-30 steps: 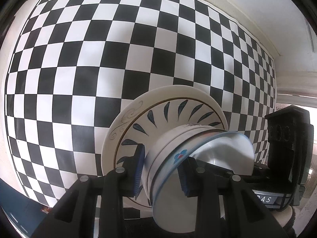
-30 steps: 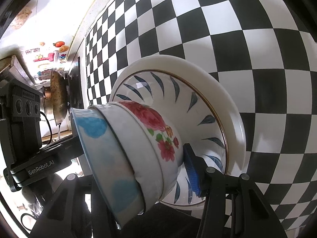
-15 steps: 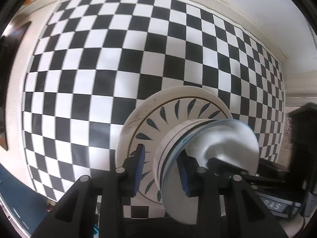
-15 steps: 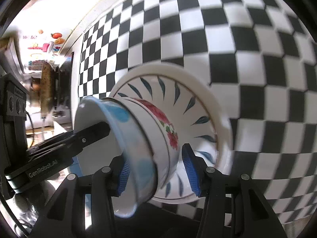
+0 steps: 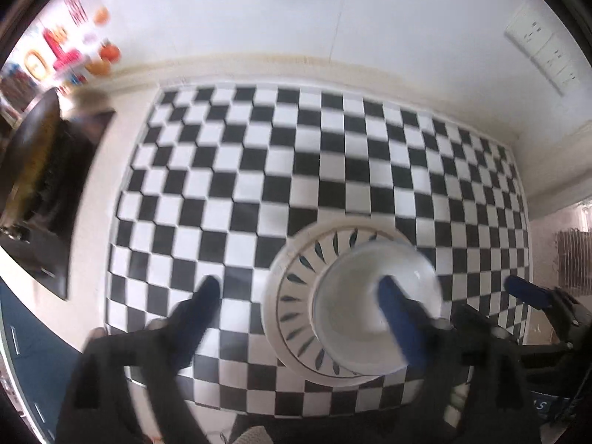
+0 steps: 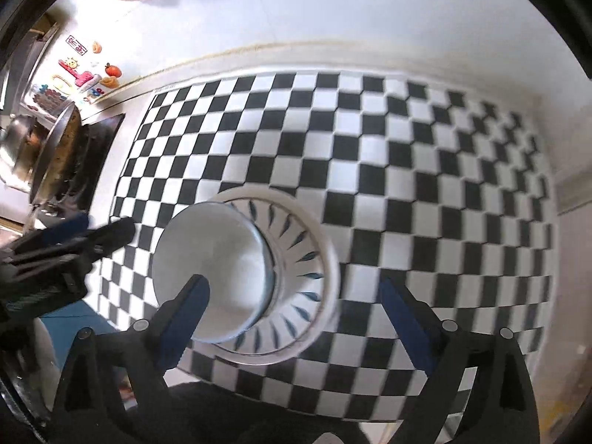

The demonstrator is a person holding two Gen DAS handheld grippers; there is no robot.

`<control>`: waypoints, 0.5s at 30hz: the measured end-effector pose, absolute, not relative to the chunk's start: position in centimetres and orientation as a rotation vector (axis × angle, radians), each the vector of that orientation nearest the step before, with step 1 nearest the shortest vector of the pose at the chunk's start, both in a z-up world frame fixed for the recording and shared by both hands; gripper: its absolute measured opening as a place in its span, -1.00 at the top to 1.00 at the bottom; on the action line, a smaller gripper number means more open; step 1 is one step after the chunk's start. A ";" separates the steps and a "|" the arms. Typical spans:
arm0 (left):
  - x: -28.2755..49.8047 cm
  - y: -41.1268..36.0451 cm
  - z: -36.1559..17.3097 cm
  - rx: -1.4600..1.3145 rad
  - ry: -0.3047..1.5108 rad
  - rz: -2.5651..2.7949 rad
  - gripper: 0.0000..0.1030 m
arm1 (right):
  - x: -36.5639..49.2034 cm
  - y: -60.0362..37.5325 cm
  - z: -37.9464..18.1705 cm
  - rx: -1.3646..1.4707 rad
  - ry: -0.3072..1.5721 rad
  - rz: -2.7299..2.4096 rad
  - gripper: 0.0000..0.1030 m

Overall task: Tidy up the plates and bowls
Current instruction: 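Open both grippers to release the bowls onto the plates, then lift both grippers up and back away from the stacked dishes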

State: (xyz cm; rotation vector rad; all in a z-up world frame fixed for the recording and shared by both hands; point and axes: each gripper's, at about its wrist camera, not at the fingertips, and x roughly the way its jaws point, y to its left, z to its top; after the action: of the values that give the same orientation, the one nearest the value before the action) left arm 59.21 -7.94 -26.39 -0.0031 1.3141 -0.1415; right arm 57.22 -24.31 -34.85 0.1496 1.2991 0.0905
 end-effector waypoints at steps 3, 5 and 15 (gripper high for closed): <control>58.5 -7.5 -24.4 0.007 1.246 -0.124 -0.77 | 56.2 -24.3 -33.1 0.126 1.257 0.046 -0.93; 58.0 -7.2 -23.4 0.014 1.207 -0.121 -0.78 | 55.6 -24.3 -32.1 0.124 1.224 0.015 -1.00; 55.5 -7.4 -21.0 0.100 1.119 -0.147 -0.78 | 52.3 -23.7 -27.8 0.162 1.120 -0.088 -1.00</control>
State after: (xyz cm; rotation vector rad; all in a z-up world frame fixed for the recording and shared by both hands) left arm 55.51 -7.42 -20.99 0.1004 1.1185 -0.1475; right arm 52.34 -23.69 -27.80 0.1616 1.1201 -0.0878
